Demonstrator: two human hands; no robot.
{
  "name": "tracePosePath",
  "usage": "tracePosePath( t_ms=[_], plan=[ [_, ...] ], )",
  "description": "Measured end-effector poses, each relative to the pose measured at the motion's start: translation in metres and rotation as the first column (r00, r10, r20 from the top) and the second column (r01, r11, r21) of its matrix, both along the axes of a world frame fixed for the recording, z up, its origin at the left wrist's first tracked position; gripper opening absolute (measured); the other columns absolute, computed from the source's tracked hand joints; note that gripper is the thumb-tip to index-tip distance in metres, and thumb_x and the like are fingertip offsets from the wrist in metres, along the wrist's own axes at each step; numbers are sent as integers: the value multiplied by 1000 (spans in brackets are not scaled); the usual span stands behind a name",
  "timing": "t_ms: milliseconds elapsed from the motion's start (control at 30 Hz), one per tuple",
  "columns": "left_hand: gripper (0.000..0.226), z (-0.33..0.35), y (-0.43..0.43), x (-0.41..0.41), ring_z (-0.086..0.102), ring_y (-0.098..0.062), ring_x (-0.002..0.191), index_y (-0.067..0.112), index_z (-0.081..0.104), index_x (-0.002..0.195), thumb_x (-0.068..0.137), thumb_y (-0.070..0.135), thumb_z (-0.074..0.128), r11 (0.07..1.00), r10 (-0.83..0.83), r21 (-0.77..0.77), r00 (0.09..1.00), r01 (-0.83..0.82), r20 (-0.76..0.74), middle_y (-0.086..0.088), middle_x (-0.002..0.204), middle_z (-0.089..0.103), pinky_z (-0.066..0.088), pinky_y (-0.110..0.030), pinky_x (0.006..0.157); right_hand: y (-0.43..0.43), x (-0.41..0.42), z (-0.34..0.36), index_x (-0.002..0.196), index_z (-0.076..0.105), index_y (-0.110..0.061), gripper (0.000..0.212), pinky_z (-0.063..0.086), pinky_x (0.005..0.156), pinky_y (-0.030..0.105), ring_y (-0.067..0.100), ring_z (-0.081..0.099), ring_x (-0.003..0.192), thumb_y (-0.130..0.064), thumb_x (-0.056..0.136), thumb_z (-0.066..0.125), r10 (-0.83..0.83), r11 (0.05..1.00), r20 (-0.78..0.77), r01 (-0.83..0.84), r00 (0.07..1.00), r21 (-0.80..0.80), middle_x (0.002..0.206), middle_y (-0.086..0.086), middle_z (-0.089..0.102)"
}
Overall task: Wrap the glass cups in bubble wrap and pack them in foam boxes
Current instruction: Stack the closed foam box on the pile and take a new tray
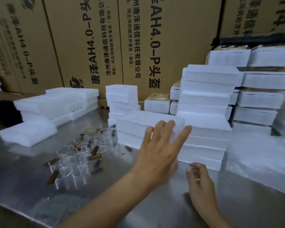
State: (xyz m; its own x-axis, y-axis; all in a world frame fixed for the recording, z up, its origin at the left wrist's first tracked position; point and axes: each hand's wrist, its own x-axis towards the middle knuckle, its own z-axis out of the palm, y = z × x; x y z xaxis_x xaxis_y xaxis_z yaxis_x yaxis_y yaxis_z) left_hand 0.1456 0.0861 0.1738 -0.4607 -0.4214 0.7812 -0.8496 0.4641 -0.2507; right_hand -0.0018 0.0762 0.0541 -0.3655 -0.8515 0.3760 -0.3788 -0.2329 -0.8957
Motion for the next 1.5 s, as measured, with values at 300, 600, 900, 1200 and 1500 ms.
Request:
tracePosePath(
  t_ms=[300, 600, 900, 1200, 1500],
  plan=[
    [54, -64, 60, -42, 55, -21, 107, 29, 46, 121, 67, 29, 55, 986, -145, 86, 989, 142, 27, -3, 115, 65, 35, -32, 88, 49, -29, 7, 101, 61, -28, 26, 51, 78, 42, 28, 67, 82, -39, 99, 37, 88, 926, 662, -307, 744, 222, 97, 11, 69],
    [87, -88, 65, -65, 56, -14, 111, 33, 41, 129, 52, 60, 73, 906, -220, 387, 972, 172, 84, 3, 120, 58, 47, -30, 95, 68, -53, 14, 124, 54, -26, 39, 50, 70, 38, 22, 65, 98, -48, 96, 39, 80, 926, 751, -327, 656, 188, 113, 6, 68],
    [83, -80, 7, -17, 5, -15, 144, 29, 25, 147, 79, 45, 70, 824, -140, 507, 957, 255, -253, 2, 156, 14, -9, -34, 115, 58, -87, 5, 144, 32, -30, 55, 32, 111, 44, 25, 41, 130, -40, 94, 51, -163, 974, 402, 81, 901, 213, 147, 1, 38],
    [64, -107, -23, -5, 5, -13, 146, 33, 21, 148, 94, 35, 54, 778, -74, 595, 970, 201, -231, 6, 159, 10, -11, -30, 114, 63, -81, -9, 132, 50, -29, 34, 29, 98, 22, 3, 44, 118, -30, 98, 44, -107, 992, 214, 92, 971, 81, 129, -12, 52],
    [61, -108, -27, -16, 38, -23, 124, 27, 37, 141, 87, 30, 66, 760, -47, 579, 913, 296, -406, 0, 143, 28, 37, -29, 103, 71, -70, -1, 135, 43, -27, 50, 10, 101, -2, -14, 14, 135, -41, 89, 31, -85, 996, -1, 85, 996, 2, 152, -5, 29]
  ],
)
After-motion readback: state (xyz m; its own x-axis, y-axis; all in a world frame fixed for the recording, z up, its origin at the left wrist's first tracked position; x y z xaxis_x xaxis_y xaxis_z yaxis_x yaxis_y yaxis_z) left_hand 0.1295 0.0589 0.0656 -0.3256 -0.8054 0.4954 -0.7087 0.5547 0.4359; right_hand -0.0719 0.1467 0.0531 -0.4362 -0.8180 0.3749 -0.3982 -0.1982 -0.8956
